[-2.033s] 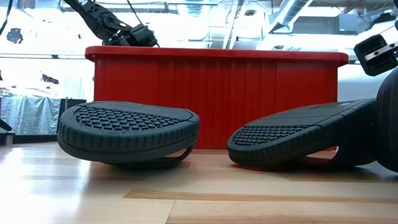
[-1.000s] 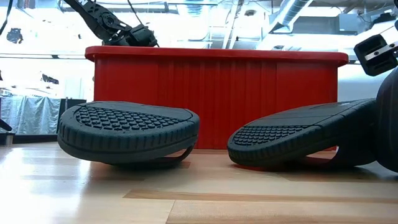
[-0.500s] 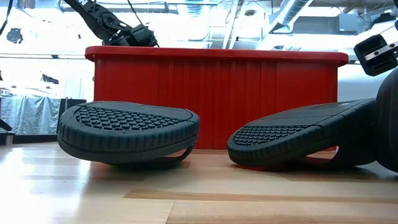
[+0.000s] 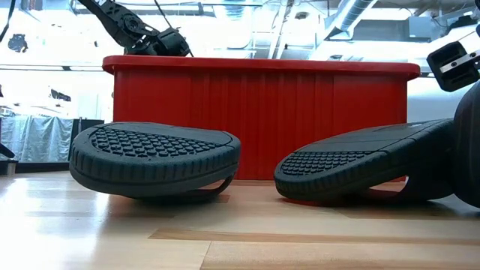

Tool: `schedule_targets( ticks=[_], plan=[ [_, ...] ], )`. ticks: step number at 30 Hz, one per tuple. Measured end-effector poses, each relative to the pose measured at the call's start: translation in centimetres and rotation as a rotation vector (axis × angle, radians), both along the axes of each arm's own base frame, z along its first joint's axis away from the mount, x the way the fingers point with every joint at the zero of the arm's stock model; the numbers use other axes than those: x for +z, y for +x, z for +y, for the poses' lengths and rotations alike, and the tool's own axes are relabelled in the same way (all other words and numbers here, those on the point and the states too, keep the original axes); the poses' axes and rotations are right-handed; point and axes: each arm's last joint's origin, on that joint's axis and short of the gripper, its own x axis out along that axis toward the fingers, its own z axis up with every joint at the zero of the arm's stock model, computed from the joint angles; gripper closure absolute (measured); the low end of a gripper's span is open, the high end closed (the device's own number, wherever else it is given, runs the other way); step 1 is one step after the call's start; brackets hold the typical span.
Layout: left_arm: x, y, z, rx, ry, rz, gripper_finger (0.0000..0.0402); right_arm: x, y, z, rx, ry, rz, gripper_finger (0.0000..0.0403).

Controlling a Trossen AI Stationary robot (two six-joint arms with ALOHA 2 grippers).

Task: Pick and place slides into bin
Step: Put the black slides into the red bin

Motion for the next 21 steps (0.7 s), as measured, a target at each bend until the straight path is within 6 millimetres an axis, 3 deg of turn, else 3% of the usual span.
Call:
schedule_targets(
  ticks=[21],
  plan=[
    [-0.25,-0.19,-0.25,0.044,-0.083,-0.018,0.0229,0.00,0.00,0.00,0.000,0.000,0.000,0.0403]
  ],
)
